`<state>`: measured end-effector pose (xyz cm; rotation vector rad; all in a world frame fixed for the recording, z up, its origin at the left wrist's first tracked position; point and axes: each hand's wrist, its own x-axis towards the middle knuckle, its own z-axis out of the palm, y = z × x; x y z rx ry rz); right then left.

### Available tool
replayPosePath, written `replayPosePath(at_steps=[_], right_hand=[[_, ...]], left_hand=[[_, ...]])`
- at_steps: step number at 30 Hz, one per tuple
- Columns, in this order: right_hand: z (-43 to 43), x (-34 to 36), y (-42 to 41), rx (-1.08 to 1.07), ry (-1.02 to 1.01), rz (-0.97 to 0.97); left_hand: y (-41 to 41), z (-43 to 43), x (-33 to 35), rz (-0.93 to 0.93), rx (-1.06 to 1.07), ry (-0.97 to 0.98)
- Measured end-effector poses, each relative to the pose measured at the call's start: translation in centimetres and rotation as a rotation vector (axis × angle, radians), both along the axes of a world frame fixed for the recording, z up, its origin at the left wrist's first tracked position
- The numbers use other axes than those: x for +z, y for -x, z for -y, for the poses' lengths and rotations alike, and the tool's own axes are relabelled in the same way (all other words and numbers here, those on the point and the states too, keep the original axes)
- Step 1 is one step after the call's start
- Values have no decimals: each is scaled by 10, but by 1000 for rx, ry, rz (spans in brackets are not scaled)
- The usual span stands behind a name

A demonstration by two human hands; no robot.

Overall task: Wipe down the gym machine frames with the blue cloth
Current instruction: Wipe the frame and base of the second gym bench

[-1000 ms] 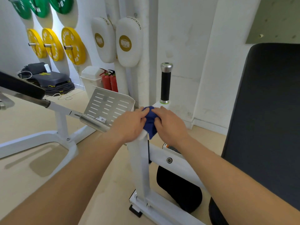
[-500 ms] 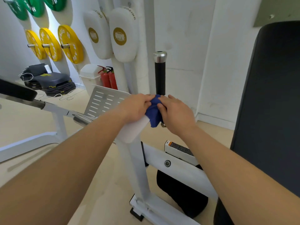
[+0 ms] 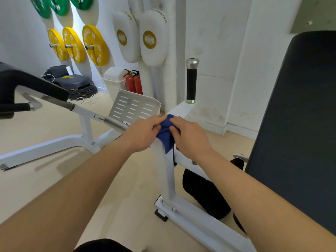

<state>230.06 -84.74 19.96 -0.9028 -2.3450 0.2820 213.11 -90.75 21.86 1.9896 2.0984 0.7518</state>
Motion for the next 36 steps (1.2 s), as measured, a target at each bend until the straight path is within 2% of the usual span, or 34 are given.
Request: replayPosePath(at_steps=[8,10,15,24,31,36], right_hand=[[35,8,-8,88,-3,57],[31,6,-7,77,-1,63],[5,5,6,-13,4,110],[-18,21,21,-66,48,226],[21,9,4,100,102,111],[50,-7,-1,36,-1,-67]], left_hand=[[-26,49,-16,176,112,-166],[-27,46,-15,162,130,-194],[-6,19,-13,106,116,-142],[4,-15,-12,251,114,-128],[-21,47,-30,371,160,-342],[-41,69,-57,575,317,-498]])
